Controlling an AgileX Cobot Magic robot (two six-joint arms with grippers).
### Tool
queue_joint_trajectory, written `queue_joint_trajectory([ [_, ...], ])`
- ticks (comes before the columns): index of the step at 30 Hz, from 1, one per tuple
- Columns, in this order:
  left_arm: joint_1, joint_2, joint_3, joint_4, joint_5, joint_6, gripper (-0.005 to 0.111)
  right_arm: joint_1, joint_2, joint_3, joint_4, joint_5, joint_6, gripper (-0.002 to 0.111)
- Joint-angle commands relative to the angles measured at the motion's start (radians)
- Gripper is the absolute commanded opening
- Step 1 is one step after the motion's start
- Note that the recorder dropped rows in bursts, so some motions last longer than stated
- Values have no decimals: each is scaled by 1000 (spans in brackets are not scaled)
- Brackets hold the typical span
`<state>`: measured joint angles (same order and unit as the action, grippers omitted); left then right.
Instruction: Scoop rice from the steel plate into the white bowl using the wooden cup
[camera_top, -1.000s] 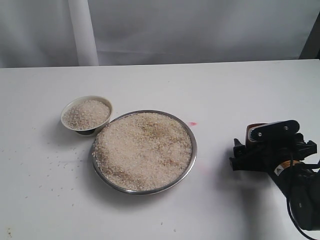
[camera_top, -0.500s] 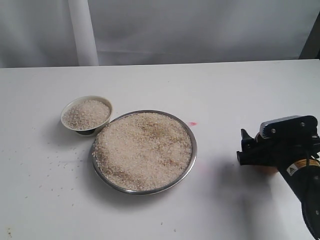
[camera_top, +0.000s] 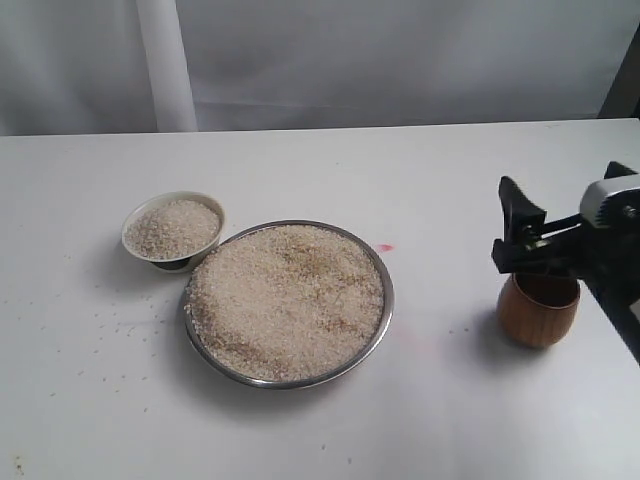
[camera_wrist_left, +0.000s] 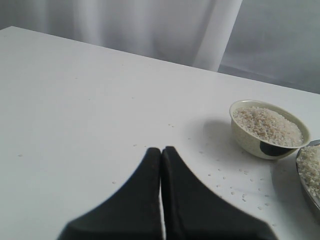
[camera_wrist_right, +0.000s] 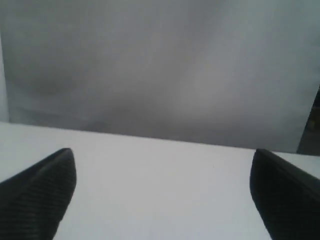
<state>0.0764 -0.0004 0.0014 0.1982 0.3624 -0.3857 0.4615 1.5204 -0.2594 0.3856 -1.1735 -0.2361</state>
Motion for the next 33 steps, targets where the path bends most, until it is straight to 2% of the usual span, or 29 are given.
queue_joint_trajectory([
  [1, -6, 0, -1, -5, -6, -4, 0, 37, -166, 24, 26, 85, 5, 80],
  [4, -6, 0, -1, -5, -6, -4, 0, 67, -298, 33, 26, 182, -5, 70],
  [9, -6, 0, -1, -5, -6, -4, 0, 106, -507, 37, 18, 323, -40, 43],
  [18, -6, 0, -1, -5, -6, -4, 0, 110, -815, 37, 7, 554, -46, 1],
  [23, -6, 0, -1, -5, -6, -4, 0, 110, -898, 37, 3, 624, -70, 0],
  [33, -6, 0, -1, -5, -6, -4, 0, 110, -912, 37, 7, 611, -70, 0],
])
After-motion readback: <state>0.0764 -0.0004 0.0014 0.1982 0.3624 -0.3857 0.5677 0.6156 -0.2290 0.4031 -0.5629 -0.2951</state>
